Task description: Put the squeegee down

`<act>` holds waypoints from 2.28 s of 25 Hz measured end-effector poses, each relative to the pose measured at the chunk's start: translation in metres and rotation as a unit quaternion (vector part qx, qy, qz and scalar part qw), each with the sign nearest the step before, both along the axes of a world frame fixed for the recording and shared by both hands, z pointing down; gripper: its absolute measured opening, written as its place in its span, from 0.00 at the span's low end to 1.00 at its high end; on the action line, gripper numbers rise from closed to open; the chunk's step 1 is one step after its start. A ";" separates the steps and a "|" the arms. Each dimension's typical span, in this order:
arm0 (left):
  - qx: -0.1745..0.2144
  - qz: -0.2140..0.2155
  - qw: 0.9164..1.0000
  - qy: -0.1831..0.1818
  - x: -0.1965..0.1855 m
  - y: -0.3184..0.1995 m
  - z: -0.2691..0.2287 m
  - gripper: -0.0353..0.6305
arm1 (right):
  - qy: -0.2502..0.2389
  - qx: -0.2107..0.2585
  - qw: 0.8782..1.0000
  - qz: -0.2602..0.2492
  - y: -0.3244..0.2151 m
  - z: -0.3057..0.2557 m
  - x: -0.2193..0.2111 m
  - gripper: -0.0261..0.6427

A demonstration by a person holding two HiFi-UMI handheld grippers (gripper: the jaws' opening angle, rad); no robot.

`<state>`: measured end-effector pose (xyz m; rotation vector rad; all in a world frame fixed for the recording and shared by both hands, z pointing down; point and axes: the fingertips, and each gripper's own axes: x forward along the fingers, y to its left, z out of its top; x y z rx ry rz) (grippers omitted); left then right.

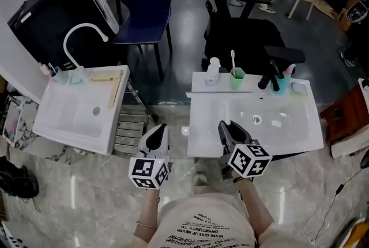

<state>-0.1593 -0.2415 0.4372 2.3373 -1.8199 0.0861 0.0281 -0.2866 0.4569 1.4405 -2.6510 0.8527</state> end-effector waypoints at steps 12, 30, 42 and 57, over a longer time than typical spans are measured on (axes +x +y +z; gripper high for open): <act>-0.052 -0.009 0.998 0.019 0.003 -0.034 0.039 0.09 | 0.023 -0.057 0.998 -0.028 -0.039 0.048 -0.030 0.18; -0.128 0.035 0.991 0.030 0.017 -0.063 0.095 0.09 | 0.082 -0.140 0.986 -0.037 -0.049 0.115 -0.055 0.18; -0.154 0.064 0.985 0.039 0.028 -0.064 0.118 0.09 | 0.136 -0.164 0.977 -0.026 -0.047 0.132 -0.059 0.18; -0.161 0.075 0.983 0.041 0.031 -0.060 0.123 0.09 | 0.175 -0.168 0.970 -0.019 -0.047 0.137 -0.060 0.19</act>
